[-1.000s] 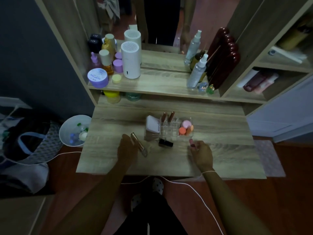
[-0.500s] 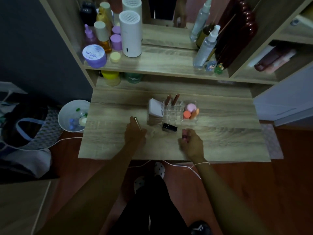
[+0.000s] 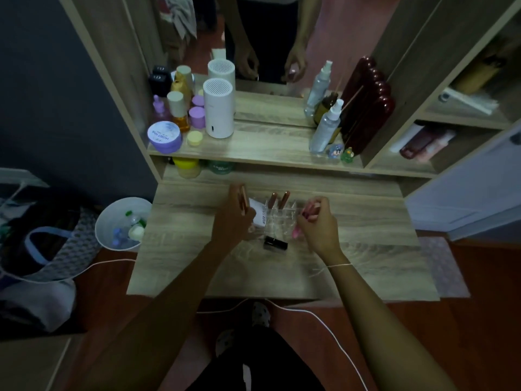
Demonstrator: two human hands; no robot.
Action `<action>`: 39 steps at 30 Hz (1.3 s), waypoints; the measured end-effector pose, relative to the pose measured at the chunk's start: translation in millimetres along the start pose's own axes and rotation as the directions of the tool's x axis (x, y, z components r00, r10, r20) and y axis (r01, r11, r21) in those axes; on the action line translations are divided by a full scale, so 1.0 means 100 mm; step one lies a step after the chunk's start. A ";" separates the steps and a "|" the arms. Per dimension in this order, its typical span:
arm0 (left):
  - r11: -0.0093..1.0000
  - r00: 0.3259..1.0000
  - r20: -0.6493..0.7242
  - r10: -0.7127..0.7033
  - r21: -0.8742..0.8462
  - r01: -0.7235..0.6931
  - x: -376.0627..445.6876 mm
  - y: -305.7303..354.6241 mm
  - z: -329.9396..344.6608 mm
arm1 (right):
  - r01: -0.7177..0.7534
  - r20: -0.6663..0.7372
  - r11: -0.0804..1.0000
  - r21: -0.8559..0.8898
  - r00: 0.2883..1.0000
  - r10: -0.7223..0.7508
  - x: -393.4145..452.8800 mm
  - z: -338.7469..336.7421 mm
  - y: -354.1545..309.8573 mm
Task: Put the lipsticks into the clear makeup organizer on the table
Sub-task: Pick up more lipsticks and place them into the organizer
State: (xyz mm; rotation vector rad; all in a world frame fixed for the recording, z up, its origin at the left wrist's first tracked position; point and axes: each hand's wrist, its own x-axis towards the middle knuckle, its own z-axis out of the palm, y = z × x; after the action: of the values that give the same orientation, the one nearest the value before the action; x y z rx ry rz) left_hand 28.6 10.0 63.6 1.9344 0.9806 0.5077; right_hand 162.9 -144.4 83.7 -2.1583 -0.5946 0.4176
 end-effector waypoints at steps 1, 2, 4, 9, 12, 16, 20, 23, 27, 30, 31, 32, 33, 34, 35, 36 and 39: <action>0.999 1.000 0.005 0.027 -0.017 -0.027 0.05 0.04 0.03 | 0.004 -0.013 1.000 0.006 1.000 -0.004 0.07 -0.02 -0.02; 0.998 0.998 0.013 0.060 -0.029 -0.059 0.08 0.08 0.06 | 0.015 -0.021 1.000 0.012 1.000 -0.015 0.13 -0.03 -0.04; 0.991 0.994 0.008 0.113 -0.071 -0.112 0.14 0.13 0.13 | 0.053 -0.024 0.998 0.015 0.998 -0.053 0.26 -0.06 -0.06; 0.978 0.994 -0.026 0.107 -0.175 -0.110 0.16 0.10 0.28 | 0.102 -0.010 0.987 -0.127 0.995 -0.104 0.53 -0.09 0.02; 0.971 0.999 -0.030 0.045 -0.234 -0.051 0.11 0.05 0.38 | 0.152 0.018 0.966 -0.210 0.988 -0.152 0.67 -0.08 0.08; 0.985 0.999 -0.027 0.042 -0.169 -0.046 0.07 -0.02 0.49 | 0.231 0.096 0.939 -0.256 0.972 -0.214 0.83 -0.04 0.14; 0.988 0.992 -0.061 0.106 -0.104 -0.112 0.08 -0.02 0.58 | 0.275 0.195 0.919 -0.282 0.954 -0.226 0.92 0.02 0.19; 0.988 0.991 -0.027 0.128 -0.080 -0.130 0.09 -0.04 0.64 | 0.279 0.227 0.916 -0.290 0.949 -0.218 0.95 0.07 0.20; 0.996 0.996 0.019 0.083 -0.020 -0.083 0.11 -0.07 0.74 | 0.304 0.309 0.893 -0.332 0.930 -0.201 1.02 0.10 0.25; 0.996 0.996 0.024 0.082 0.021 -0.082 0.11 -0.07 0.75 | 0.316 0.334 0.885 -0.340 0.921 -0.201 1.04 0.13 0.25; 0.996 0.997 0.027 0.077 0.035 -0.078 0.12 -0.08 0.75 | 0.322 0.340 0.883 -0.342 0.918 -0.203 1.04 0.14 0.25; 0.996 0.997 0.033 0.067 0.048 -0.068 0.12 -0.08 0.74 | 0.329 0.345 0.880 -0.343 0.915 -0.207 1.04 0.14 0.24; 0.996 0.998 0.041 0.055 0.063 -0.058 0.12 -0.08 0.75 | 0.335 0.348 0.878 -0.341 0.913 -0.213 1.05 0.15 0.24; 0.996 0.998 0.050 0.046 0.078 -0.050 0.12 -0.08 0.76 | 0.339 0.349 0.878 -0.338 0.912 -0.218 1.05 0.15 0.25; 0.995 0.998 0.057 0.039 0.092 -0.044 0.12 -0.08 0.76 | 0.344 0.347 0.877 -0.335 0.910 -0.225 1.05 0.16 0.25; 0.994 0.998 0.060 0.032 0.101 -0.038 0.12 -0.08 0.76 | 0.351 0.347 0.875 -0.332 0.908 -0.233 1.05 0.16 0.25; 0.993 0.998 0.062 0.001 0.118 -0.009 0.14 -0.08 0.77 | 0.378 0.358 0.868 -0.321 0.897 -0.258 1.05 0.18 0.24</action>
State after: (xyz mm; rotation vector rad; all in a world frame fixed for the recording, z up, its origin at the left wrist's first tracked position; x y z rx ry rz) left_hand 84.9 -17.1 16.3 2.0462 0.9855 0.3975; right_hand 247.9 -88.4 44.5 -2.3132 -1.2879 0.4833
